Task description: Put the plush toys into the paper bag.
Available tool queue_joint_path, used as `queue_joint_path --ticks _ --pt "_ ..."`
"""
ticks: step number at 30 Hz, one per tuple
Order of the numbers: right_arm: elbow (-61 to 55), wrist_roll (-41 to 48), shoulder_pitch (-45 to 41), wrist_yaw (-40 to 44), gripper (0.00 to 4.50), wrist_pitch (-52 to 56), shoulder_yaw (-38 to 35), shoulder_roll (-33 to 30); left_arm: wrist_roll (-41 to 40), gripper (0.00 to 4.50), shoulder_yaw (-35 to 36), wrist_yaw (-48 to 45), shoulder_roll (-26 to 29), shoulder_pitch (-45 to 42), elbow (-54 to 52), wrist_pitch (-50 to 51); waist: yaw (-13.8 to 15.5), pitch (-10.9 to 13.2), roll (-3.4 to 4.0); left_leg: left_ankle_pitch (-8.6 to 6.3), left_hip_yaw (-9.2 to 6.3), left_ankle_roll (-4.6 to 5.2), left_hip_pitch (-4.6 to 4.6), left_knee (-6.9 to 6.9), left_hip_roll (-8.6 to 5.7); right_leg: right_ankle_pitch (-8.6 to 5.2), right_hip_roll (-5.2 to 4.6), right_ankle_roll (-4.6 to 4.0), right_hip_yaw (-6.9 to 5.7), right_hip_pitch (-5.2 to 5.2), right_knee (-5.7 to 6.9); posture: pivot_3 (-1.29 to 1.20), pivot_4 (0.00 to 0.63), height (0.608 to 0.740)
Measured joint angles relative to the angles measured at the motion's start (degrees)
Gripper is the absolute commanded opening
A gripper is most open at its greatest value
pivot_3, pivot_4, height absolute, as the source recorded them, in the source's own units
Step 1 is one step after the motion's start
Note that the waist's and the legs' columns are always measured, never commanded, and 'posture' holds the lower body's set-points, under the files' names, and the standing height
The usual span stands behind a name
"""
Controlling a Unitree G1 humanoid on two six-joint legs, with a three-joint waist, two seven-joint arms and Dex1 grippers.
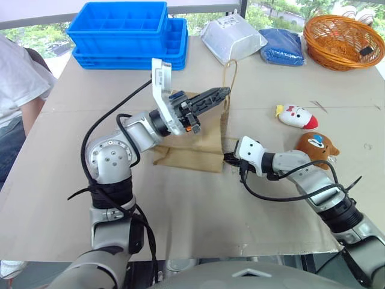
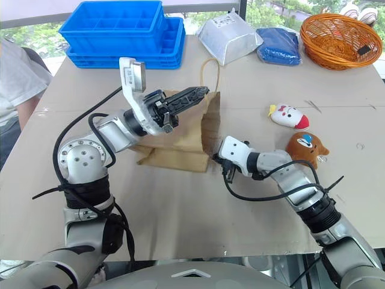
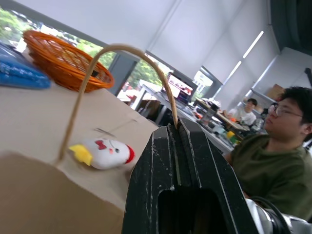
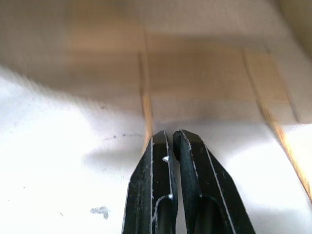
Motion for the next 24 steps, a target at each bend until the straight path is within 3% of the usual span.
queue_joint_path --ticks 9,13,17,23,24 --pt "3.3 0.9 1.2 -1.6 0.10 2.9 -4.2 6.8 -2.5 0.00 3.3 -7.6 8.2 -0.7 1.3 -2.0 -0.4 0.0 -0.04 0.09 0.03 -0.15 0.10 -0.06 0.04 0.01 0.06 -0.02 0.03 0.01 0.03 0.00 0.150 0.740" --pt "3.9 0.9 0.7 -4.3 0.10 5.1 -5.7 9.2 5.8 0.00 -1.8 -15.6 13.2 -0.1 1.2 -8.6 -0.2 0.0 -0.04 0.12 0.03 -0.20 0.09 -0.06 -0.02 0.01 0.06 -0.04 0.04 0.02 0.03 0.00 0.150 0.740" --pt "2.2 0.3 1.7 -6.9 0.10 6.8 -8.8 8.3 15.9 0.00 -6.1 -22.7 13.6 1.4 1.7 -20.8 0.4 0.0 -0.03 0.12 -0.06 -0.20 -0.02 -0.07 -0.13 0.01 -0.03 -0.04 -0.01 0.01 -0.01 0.00 0.150 0.740" --pt "-11.8 5.2 8.3 -6.8 0.10 12.9 -15.7 4.9 24.7 0.00 -10.7 -30.7 13.2 2.1 5.5 -33.5 0.6 0.0 0.00 0.10 -0.19 -0.17 -0.20 -0.17 -0.13 0.00 -0.08 -0.03 -0.14 -0.12 -0.07 0.00 0.150 0.740" --pt "-15.5 8.2 9.0 -6.5 0.47 16.3 -17.8 4.6 26.0 0.00 -11.5 -31.7 12.6 1.7 6.9 -35.5 0.6 0.0 0.00 0.10 -0.19 -0.17 -0.21 -0.16 -0.12 0.00 -0.07 -0.03 -0.14 -0.13 -0.07 0.00 0.150 0.740"
